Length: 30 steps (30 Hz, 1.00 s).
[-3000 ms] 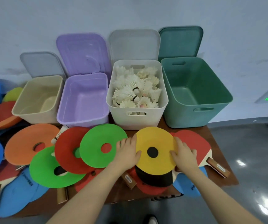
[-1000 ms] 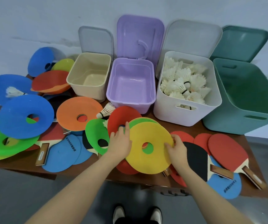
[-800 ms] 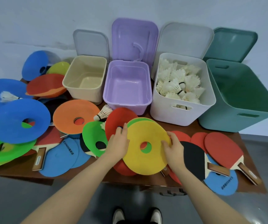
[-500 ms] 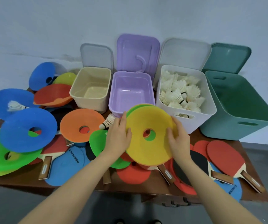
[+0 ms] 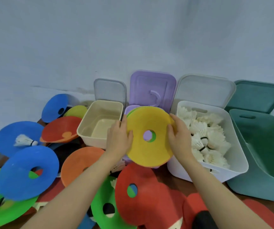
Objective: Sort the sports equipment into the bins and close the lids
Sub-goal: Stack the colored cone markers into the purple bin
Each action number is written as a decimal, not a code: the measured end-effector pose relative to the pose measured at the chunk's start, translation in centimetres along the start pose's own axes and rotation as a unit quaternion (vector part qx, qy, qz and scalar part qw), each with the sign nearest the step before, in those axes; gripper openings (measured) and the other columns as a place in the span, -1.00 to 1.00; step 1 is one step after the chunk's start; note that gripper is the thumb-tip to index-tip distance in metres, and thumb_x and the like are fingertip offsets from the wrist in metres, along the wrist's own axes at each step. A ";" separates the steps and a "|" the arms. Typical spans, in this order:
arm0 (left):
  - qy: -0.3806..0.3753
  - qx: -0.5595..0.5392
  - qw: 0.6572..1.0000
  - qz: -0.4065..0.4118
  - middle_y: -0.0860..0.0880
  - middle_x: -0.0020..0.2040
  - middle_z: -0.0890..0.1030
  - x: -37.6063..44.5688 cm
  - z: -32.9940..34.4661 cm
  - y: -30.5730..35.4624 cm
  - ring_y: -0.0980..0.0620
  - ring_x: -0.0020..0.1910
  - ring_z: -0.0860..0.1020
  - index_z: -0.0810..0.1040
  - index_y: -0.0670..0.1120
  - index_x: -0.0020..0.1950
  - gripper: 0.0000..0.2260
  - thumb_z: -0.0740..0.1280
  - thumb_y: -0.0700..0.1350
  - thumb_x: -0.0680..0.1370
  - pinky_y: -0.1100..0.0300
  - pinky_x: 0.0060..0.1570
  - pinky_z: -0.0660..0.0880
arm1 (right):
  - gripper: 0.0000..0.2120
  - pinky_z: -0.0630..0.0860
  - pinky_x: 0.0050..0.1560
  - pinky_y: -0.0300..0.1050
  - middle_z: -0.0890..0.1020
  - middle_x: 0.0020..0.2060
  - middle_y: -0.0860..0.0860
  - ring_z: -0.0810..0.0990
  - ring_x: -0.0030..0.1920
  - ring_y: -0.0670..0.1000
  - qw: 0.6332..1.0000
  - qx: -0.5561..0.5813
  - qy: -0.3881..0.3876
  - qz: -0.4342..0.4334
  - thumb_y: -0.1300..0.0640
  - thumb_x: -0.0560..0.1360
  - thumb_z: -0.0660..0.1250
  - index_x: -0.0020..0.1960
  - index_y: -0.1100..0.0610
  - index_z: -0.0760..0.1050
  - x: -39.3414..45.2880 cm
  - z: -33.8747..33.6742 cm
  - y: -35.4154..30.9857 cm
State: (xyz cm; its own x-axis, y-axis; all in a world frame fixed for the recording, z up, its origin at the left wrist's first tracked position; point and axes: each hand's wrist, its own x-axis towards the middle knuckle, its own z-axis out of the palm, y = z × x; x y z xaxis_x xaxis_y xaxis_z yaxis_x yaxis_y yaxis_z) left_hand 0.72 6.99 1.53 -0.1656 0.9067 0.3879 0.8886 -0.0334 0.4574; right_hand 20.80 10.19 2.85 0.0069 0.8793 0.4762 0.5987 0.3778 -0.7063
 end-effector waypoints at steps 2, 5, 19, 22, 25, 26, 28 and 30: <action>-0.010 0.032 0.999 0.001 -0.28 -0.11 0.50 2.7 0.9 -0.6 -0.29 -0.16 0.49 0.33 -0.28 0.39 -0.44 0.30 -0.12 0.42 -0.07 -0.21 0.42 | -0.66 0.42 0.09 0.01 0.59 0.13 0.12 0.53 0.11 0.13 1.000 -0.015 -0.012 -0.003 0.25 0.53 0.23 0.30 0.13 0.44 2.3 1.3 0.8; -0.034 0.070 0.997 -0.020 -0.27 -0.02 0.49 5.7 2.7 -1.1 -0.28 -0.05 0.46 0.26 -0.24 0.44 -0.43 0.33 -0.17 0.47 -0.07 -0.10 0.36 | -0.65 0.45 0.03 0.11 0.60 0.04 0.13 0.55 0.04 0.17 0.997 -0.050 -0.050 -0.008 0.27 0.51 0.22 0.28 0.08 0.45 5.2 3.3 2.2; -0.136 0.113 0.984 0.024 -0.14 0.31 0.40 6.1 4.9 -4.7 -0.16 0.30 0.34 0.33 -0.13 0.40 -0.40 -0.04 0.14 0.46 0.00 0.21 0.21 | -0.71 0.38 -0.02 0.11 0.52 0.03 0.22 0.47 -0.03 0.29 0.969 -0.205 -0.130 -0.040 0.17 0.45 0.27 0.13 0.23 0.53 5.6 6.3 3.8; -0.127 0.081 0.988 0.046 -0.11 0.35 0.39 4.2 2.8 -4.3 -0.13 0.34 0.30 0.36 -0.11 0.39 -0.44 0.00 0.11 0.47 0.01 0.25 0.15 | -0.61 0.45 -0.04 0.13 0.54 -0.01 0.15 0.52 -0.03 0.24 0.975 -0.162 -0.140 -0.060 0.03 0.45 0.12 0.13 0.20 0.54 2.8 5.7 2.9; -0.126 0.067 0.987 0.069 -0.11 0.28 0.46 1.7 0.8 -4.8 -0.15 0.29 0.37 0.43 -0.12 0.33 -0.52 0.09 0.07 0.49 -0.02 0.20 0.20 | -0.63 0.47 0.00 0.10 0.56 0.01 0.10 0.53 0.02 0.16 0.985 -0.111 -0.125 -0.052 0.04 0.48 0.11 0.14 0.19 0.53 -0.4 5.6 1.6; -0.122 0.062 0.988 0.074 -0.11 0.23 0.50 0.8 0.2 -5.1 -0.17 0.24 0.41 0.47 -0.12 0.28 -0.50 0.06 0.09 0.47 -0.04 0.16 0.24 | -0.68 0.48 -0.02 0.05 0.56 -0.01 0.09 0.54 0.00 0.12 0.988 -0.087 -0.114 -0.051 0.08 0.49 0.16 0.13 0.19 0.53 -1.6 5.7 1.1; -0.128 0.056 0.988 0.066 -0.08 0.23 0.49 -1.1 -1.0 -5.9 -0.15 0.23 0.40 0.46 -0.09 0.30 -0.54 0.08 0.08 0.49 0.01 0.16 0.22 | -0.75 0.48 -0.09 -0.03 0.56 -0.08 0.03 0.53 -0.07 0.02 0.993 -0.036 -0.106 -0.046 0.14 0.49 0.20 0.10 0.18 0.54 -4.2 5.7 0.2; -0.153 0.051 0.986 0.050 -0.02 0.30 0.43 -3.3 -1.7 -7.1 -0.08 0.27 0.33 0.37 -0.04 0.38 -0.60 0.18 0.02 0.55 0.09 0.17 0.15 | -0.76 0.47 -0.13 -0.05 0.53 -0.14 -0.03 0.51 -0.13 -0.02 0.994 -0.015 -0.108 -0.017 0.12 0.49 0.21 0.09 0.17 0.54 -7.3 5.7 0.2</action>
State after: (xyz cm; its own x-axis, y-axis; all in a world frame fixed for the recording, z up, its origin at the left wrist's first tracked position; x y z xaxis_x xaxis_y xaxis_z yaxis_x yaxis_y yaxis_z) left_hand -5.76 3.49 -1.61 0.0484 0.9858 0.1605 0.9347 -0.1013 0.3408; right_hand 16.28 5.48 -3.79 -0.1837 0.9093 0.3734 0.6196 0.4021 -0.6742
